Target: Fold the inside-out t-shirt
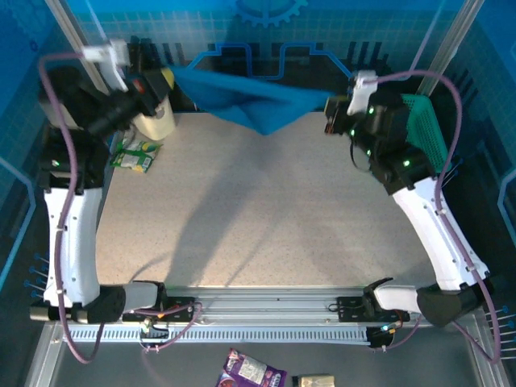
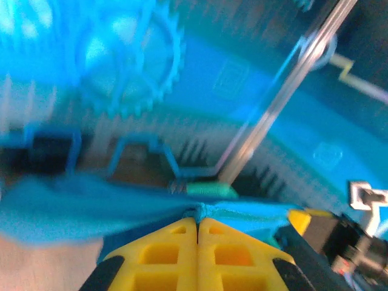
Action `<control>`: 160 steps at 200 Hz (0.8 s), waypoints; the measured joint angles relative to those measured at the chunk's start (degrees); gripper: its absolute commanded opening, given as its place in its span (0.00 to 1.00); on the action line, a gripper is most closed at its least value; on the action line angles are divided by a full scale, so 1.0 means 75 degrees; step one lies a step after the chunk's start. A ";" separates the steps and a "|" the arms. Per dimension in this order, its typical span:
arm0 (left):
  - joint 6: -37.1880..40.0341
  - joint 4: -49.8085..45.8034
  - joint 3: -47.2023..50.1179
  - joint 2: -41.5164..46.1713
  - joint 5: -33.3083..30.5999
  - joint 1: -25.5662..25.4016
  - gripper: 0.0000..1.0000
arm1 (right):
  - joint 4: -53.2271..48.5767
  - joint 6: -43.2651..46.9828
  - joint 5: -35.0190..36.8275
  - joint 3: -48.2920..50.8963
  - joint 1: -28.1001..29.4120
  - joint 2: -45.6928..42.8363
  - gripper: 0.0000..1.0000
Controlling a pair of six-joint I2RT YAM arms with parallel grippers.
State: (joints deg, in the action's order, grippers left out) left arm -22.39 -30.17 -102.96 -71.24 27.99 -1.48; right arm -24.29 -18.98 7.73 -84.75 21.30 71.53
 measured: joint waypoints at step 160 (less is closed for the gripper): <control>-0.0146 0.0662 0.6158 -0.0527 -0.0589 -0.1658 0.00 | -0.0166 0.2404 -0.0702 0.3512 0.2381 0.1880 0.60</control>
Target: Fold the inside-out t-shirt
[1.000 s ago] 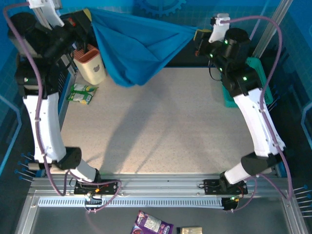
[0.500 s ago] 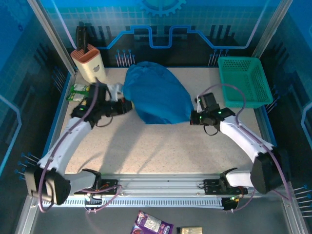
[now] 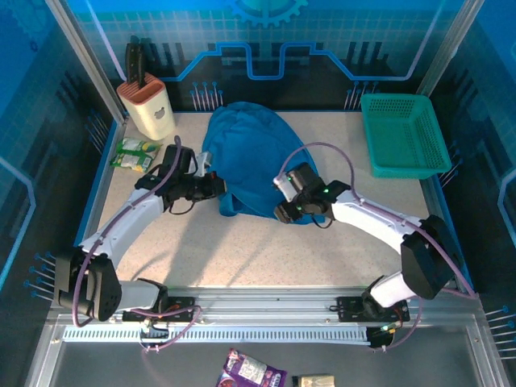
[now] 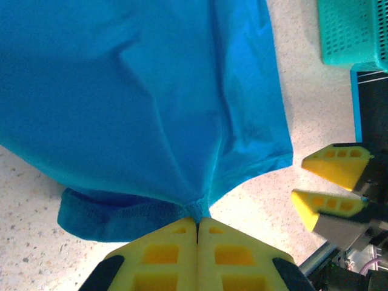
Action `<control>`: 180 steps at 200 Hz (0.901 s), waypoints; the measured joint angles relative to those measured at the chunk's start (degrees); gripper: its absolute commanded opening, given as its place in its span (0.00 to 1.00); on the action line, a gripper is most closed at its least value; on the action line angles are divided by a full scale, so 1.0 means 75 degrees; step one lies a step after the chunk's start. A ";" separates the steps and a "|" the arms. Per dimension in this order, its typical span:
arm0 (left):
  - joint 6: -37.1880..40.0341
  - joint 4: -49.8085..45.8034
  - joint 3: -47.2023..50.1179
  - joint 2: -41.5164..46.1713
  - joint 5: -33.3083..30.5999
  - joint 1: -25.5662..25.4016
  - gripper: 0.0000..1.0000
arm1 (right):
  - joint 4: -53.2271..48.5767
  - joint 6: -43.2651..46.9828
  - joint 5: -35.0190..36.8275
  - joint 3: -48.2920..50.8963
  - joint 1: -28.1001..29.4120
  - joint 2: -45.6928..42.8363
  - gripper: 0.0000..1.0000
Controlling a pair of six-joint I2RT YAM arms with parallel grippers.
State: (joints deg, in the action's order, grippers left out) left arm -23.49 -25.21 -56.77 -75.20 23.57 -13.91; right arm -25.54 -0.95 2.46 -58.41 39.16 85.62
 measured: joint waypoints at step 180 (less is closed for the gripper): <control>0.0172 -0.1090 0.0729 0.1172 -0.0606 -0.0615 0.00 | 0.2168 0.2588 0.0114 -0.0026 -0.0938 0.0093 0.00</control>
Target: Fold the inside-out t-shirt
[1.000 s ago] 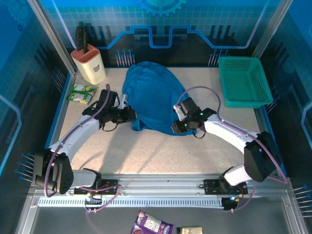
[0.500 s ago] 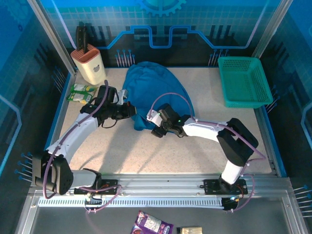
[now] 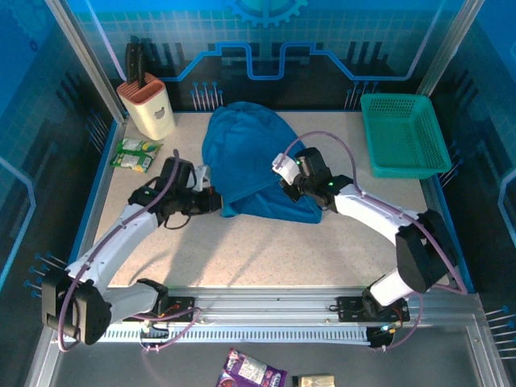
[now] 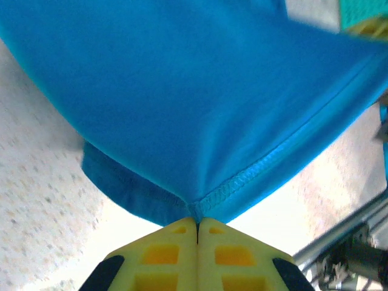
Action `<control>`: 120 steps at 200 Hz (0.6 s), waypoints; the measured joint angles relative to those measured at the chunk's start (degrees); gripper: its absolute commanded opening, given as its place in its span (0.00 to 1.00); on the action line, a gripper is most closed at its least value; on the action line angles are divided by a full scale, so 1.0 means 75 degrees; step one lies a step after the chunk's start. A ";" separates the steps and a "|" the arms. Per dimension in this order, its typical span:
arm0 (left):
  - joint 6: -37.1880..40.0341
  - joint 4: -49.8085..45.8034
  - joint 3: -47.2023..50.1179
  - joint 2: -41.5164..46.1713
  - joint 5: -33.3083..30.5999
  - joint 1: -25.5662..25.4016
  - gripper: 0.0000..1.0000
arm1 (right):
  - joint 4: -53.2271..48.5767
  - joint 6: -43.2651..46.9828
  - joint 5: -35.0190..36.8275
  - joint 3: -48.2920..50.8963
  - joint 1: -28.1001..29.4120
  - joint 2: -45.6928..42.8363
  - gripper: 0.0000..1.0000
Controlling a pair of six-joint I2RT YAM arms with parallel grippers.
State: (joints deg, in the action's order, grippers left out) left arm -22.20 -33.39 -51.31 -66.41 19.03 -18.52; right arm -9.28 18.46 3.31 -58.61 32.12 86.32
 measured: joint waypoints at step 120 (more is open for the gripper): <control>0.1352 0.2200 0.0667 0.0154 -0.2430 -0.2678 0.73 | -0.2148 -0.2098 -0.1912 -0.0592 -0.0055 -0.0979 0.00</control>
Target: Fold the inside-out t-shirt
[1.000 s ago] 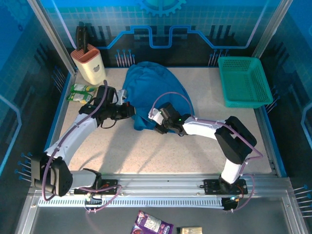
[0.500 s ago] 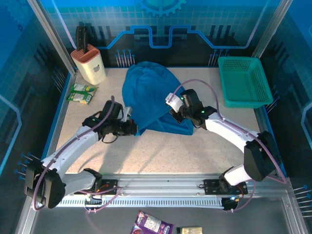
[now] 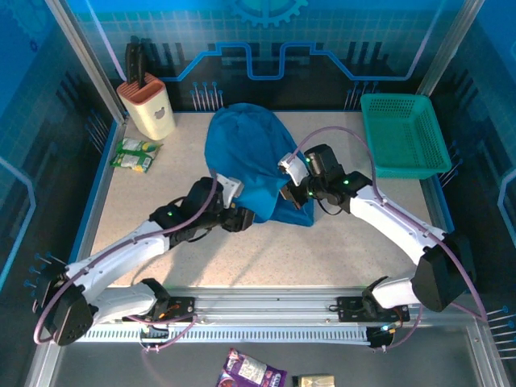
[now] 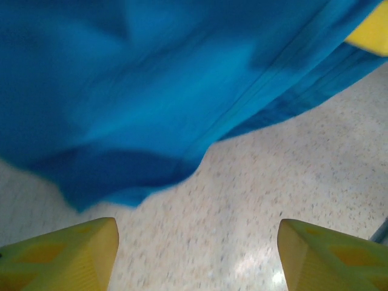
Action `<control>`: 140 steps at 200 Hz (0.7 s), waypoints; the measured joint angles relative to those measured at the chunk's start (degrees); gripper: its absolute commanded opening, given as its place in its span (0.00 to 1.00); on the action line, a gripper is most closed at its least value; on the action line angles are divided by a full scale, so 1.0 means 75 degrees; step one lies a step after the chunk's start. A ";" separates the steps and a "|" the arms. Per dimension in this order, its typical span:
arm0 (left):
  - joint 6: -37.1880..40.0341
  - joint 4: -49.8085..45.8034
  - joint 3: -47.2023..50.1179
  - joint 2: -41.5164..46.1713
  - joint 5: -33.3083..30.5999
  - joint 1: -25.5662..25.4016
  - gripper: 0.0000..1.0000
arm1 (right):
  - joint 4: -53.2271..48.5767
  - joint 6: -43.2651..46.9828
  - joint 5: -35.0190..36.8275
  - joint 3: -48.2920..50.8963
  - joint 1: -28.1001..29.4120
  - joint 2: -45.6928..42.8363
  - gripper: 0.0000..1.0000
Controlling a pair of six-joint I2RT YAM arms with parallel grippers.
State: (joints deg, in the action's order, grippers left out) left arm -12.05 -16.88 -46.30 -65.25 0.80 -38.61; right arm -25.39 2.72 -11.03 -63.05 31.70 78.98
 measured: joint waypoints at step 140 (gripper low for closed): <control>0.1740 0.2276 -0.1236 -0.2742 -0.3130 -0.1154 0.04 | -0.1105 -0.1233 0.0306 -0.0909 -0.0154 0.0044 0.00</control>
State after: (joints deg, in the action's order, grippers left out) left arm 0.99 0.19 -55.57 -85.82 -22.68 -47.27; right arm -33.67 -6.52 -8.73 -69.87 30.55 79.31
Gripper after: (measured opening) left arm 0.121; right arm 0.071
